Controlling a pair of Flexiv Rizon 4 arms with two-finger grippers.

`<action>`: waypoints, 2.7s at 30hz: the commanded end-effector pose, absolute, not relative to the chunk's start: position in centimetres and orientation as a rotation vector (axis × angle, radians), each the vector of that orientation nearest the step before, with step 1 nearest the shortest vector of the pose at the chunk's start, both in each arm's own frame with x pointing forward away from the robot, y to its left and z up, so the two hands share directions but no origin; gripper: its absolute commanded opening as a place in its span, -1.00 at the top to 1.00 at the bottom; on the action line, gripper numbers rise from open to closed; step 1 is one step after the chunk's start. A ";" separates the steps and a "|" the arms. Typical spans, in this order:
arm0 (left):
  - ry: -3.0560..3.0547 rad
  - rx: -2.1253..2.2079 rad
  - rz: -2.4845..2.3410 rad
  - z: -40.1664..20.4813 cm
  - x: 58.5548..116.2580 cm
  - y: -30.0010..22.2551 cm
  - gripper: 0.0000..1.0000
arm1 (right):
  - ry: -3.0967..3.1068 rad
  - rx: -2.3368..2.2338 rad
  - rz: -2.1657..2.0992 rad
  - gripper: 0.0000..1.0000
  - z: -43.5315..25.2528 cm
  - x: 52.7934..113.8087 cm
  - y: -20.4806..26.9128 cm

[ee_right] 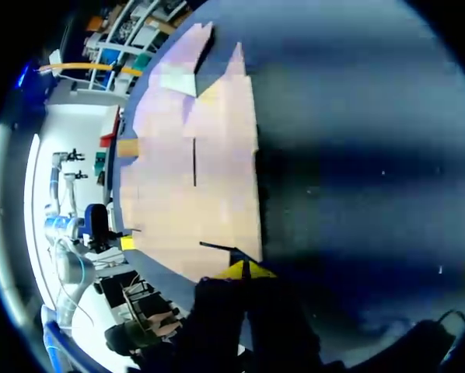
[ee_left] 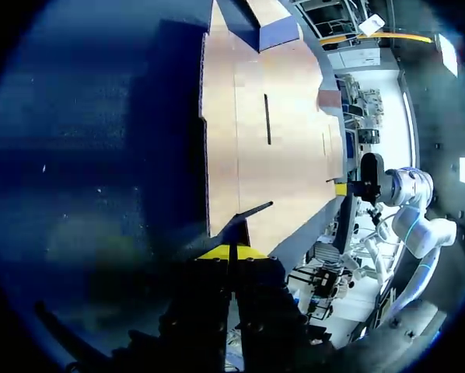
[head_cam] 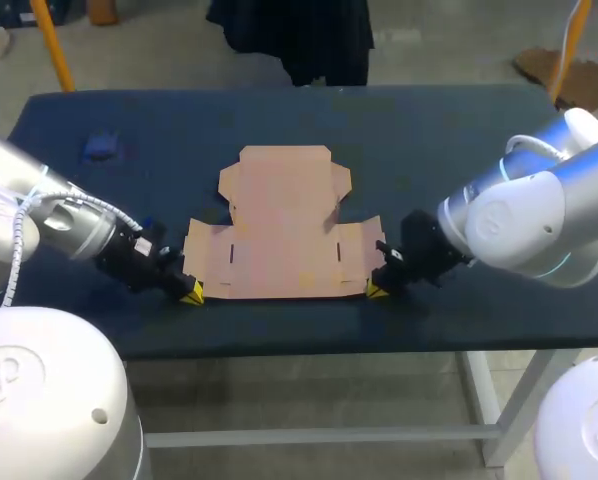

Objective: Assemble the packaging by folding the flat box into shape, placing the metal phone stand inside, and closing the box properly

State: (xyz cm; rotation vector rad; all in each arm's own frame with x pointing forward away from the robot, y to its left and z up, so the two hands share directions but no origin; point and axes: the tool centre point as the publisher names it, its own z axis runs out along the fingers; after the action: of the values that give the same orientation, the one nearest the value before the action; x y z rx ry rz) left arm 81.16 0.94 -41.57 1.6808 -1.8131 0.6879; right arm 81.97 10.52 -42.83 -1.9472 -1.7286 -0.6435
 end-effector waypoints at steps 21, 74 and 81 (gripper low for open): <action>-1.798 1.640 0.729 -42.0 81.2 0.2 1.00 | -1.644 -1.875 -0.792 1.00 -42.6 82.3 10.4; -1.889 1.704 0.624 -40.7 81.5 -0.6 1.00 | -1.650 -1.785 -0.797 1.00 -41.6 83.1 12.0; -1.896 1.736 0.610 -40.2 81.5 -0.3 1.00 | -1.655 -1.786 -0.778 1.00 -41.6 83.3 12.1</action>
State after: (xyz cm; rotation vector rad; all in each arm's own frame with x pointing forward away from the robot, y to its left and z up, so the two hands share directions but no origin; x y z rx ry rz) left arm 81.75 -0.31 -40.80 1.7272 -1.8905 0.6181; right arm 83.02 12.10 -41.67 -1.7905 -1.6549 -0.7878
